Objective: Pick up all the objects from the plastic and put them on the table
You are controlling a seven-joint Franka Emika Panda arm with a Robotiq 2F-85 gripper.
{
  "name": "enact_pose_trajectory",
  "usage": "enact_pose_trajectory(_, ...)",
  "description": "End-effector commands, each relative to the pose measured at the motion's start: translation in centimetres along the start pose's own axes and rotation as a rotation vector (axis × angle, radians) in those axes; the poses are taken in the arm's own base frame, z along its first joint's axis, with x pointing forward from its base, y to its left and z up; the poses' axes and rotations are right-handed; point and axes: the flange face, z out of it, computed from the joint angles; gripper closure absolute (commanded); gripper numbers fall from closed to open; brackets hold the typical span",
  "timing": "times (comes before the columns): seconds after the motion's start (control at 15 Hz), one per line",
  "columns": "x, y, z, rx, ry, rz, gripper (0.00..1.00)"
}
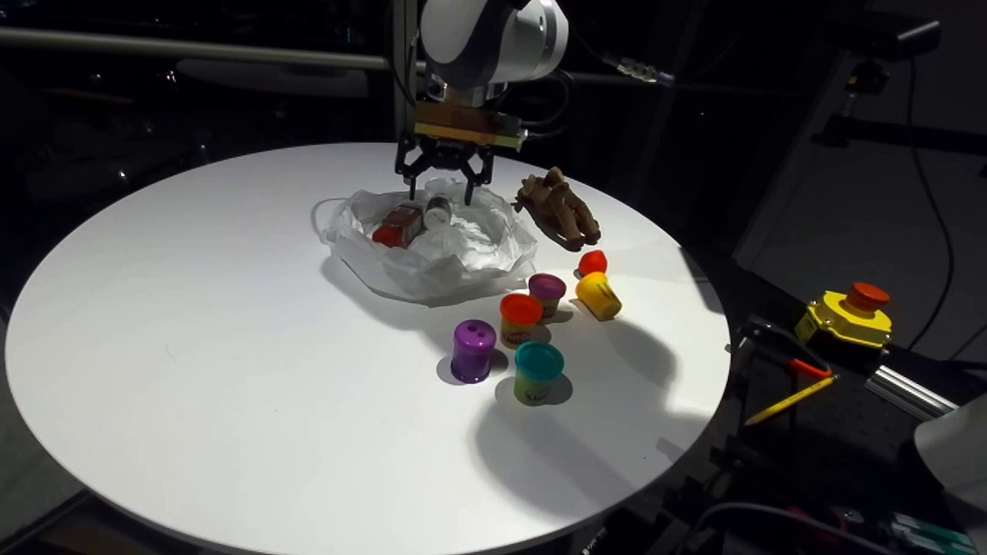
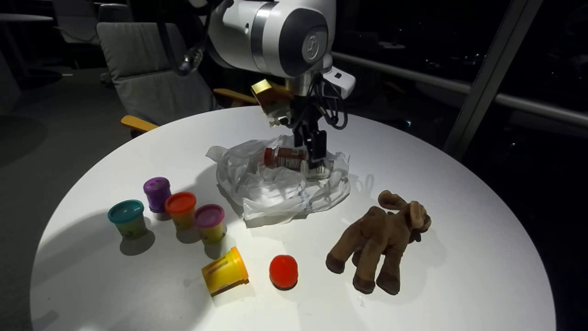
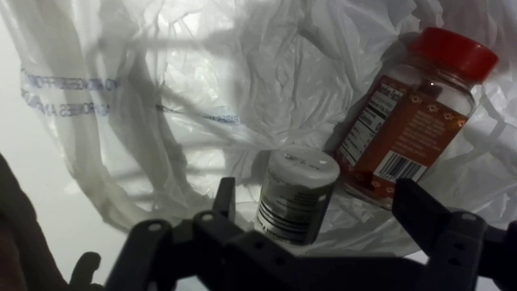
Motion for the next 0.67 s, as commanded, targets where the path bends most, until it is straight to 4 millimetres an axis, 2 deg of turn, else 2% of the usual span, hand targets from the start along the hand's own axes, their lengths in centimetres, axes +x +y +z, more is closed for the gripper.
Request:
enact_pose_trajectory(0.0,1.9,-0.8,0.7,-0.016,-0.001,0.055,0.0)
enact_pose_trajectory(0.53,3.5,-0.4,2.6,-0.048,0.013,0.125,0.02)
enact_pose_trajectory(0.6,3.7,-0.5,2.6,-0.048,0.015,0.13,0.25)
